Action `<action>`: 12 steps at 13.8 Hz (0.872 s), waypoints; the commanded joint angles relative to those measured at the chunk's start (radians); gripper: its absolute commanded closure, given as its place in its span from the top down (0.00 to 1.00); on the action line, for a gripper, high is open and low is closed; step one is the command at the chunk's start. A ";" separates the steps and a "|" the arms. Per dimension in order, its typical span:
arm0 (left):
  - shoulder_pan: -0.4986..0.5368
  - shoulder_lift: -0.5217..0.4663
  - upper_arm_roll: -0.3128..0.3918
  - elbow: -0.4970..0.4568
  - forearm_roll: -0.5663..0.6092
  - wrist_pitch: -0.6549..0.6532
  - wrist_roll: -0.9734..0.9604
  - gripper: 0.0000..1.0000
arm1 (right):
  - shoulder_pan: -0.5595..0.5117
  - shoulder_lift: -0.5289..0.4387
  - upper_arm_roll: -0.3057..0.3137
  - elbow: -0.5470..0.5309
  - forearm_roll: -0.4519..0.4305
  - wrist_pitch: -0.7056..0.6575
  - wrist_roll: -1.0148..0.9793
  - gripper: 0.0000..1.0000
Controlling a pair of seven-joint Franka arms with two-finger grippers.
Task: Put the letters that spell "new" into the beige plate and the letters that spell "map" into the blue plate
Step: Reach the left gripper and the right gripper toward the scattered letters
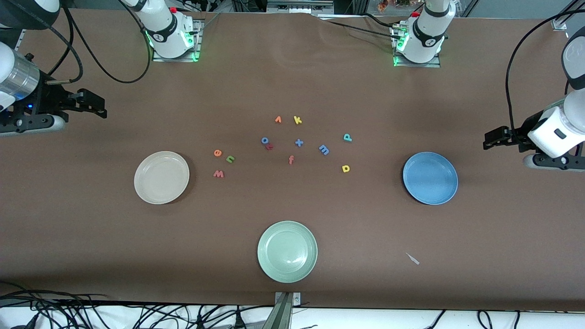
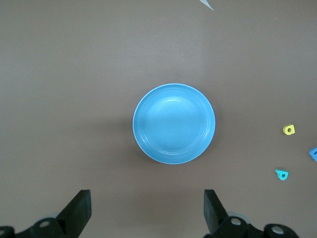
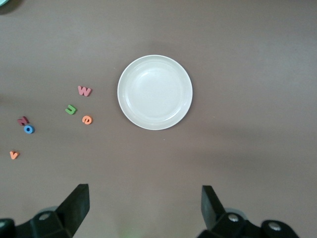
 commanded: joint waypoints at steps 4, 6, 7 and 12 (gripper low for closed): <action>-0.082 0.102 -0.007 0.089 -0.027 0.018 -0.003 1.00 | 0.003 0.034 0.054 -0.024 0.026 0.060 0.061 1.00; -0.145 0.143 -0.007 0.075 -0.040 0.065 -0.021 1.00 | 0.023 0.054 0.056 -0.021 0.026 0.083 0.067 1.00; -0.171 0.154 -0.008 0.064 -0.042 0.091 -0.070 1.00 | 0.037 0.063 0.056 -0.017 0.026 0.086 0.076 1.00; -0.299 0.218 -0.017 -0.069 -0.042 0.327 -0.182 1.00 | 0.094 0.150 0.056 -0.035 0.024 0.174 0.208 1.00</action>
